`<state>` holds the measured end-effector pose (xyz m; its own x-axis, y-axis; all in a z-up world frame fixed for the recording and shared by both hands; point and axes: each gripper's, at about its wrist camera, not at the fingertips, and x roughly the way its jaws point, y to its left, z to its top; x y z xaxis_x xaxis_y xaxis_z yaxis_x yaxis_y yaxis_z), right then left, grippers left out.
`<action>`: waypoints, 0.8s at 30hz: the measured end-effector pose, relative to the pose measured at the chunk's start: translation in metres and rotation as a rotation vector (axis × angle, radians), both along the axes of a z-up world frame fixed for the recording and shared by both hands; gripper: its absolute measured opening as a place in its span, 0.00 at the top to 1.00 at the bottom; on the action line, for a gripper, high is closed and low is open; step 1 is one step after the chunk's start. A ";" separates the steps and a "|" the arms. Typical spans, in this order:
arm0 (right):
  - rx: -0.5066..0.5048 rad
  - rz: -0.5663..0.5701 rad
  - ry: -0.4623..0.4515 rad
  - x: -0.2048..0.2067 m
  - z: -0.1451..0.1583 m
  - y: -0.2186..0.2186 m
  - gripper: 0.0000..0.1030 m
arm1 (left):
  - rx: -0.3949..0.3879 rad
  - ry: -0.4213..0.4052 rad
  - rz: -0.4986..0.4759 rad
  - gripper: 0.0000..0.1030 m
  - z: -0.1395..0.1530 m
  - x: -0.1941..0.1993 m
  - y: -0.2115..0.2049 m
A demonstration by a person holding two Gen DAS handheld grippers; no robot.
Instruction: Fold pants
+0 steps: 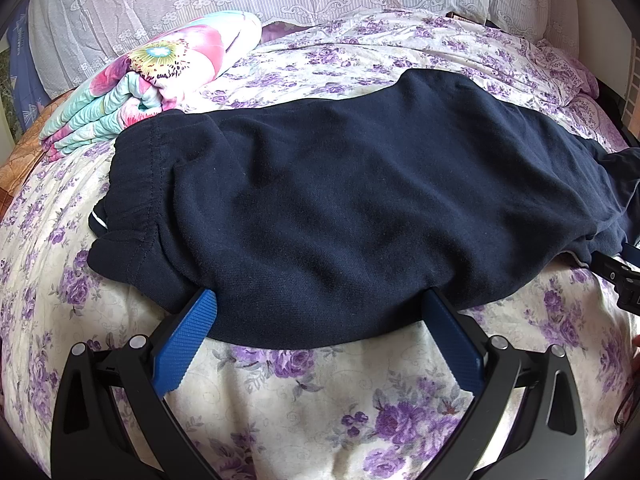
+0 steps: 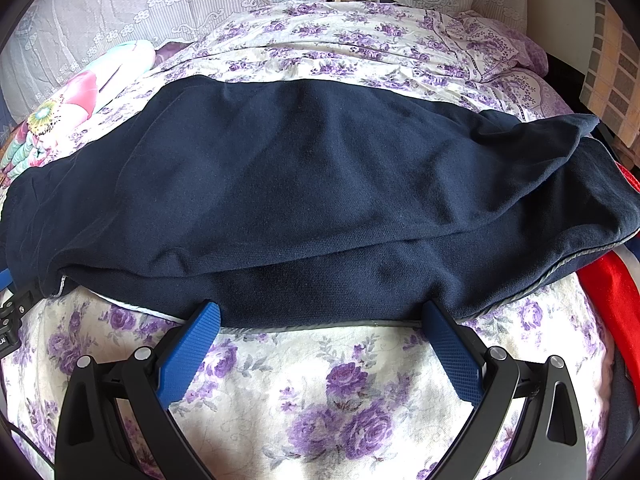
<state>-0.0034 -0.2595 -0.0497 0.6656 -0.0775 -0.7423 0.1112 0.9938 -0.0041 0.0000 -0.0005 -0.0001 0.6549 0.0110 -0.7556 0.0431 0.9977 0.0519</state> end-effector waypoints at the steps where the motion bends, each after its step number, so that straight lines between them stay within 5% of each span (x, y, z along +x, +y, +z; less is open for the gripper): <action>1: -0.001 0.000 0.000 0.000 0.000 0.000 0.03 | 0.000 0.000 0.000 0.04 0.000 0.000 0.000; 14: 0.004 0.001 0.001 0.001 0.000 0.002 0.03 | -0.022 0.011 0.007 0.04 0.001 0.000 -0.004; 19: -0.006 0.015 0.049 -0.008 0.000 0.003 0.03 | -0.019 0.103 0.016 0.04 -0.004 -0.004 0.000; 24: 0.026 0.032 0.038 -0.038 -0.002 0.001 0.03 | -0.107 0.121 0.019 0.04 -0.008 -0.027 0.010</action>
